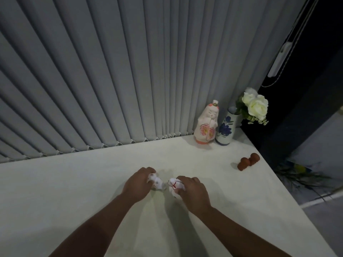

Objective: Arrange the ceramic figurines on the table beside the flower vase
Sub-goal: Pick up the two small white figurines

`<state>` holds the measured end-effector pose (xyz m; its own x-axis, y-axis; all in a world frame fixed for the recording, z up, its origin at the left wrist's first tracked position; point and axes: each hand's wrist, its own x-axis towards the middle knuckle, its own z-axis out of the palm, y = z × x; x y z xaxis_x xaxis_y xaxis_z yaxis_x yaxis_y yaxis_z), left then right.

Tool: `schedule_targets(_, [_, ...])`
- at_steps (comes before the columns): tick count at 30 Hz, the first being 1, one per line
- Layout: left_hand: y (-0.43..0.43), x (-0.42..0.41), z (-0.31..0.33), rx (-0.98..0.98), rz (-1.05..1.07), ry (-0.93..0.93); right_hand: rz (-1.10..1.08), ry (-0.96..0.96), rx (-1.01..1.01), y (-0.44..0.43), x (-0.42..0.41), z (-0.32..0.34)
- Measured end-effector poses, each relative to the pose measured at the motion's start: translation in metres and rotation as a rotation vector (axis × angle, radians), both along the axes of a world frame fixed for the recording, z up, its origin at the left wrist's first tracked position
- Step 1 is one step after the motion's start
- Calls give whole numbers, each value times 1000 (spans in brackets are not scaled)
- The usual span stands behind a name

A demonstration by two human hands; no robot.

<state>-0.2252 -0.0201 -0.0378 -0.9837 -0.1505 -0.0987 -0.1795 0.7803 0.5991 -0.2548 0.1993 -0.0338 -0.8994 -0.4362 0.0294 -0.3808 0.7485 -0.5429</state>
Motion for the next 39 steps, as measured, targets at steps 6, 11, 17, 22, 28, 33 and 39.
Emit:
schedule_targets(6, [27,-45,0,9,-92,1,-56,82,97,40,-62,23])
schedule_targets(11, [49,-84,0,2,-158,-13,-99,-9,219,64,-104,28])
schedule_targets(17, [72,-126,2,-5,-162,16,-81,-76,296,78,-133,31])
schedule_targets(22, [85,-154,3,-63,-174,20,-109,-127,246,88,-146,26])
schedule_targets(28, [84,-165,-5,-61,-145,-9,-173,-166,135,93,-151,15])
schedule_targets(33, [80,-165,-10,-52,-183,16,-205,-161,73,95,-146,5])
schedule_targets(39, [77,-163,-10,0,-205,38,-229,-116,26,94,-143,3])
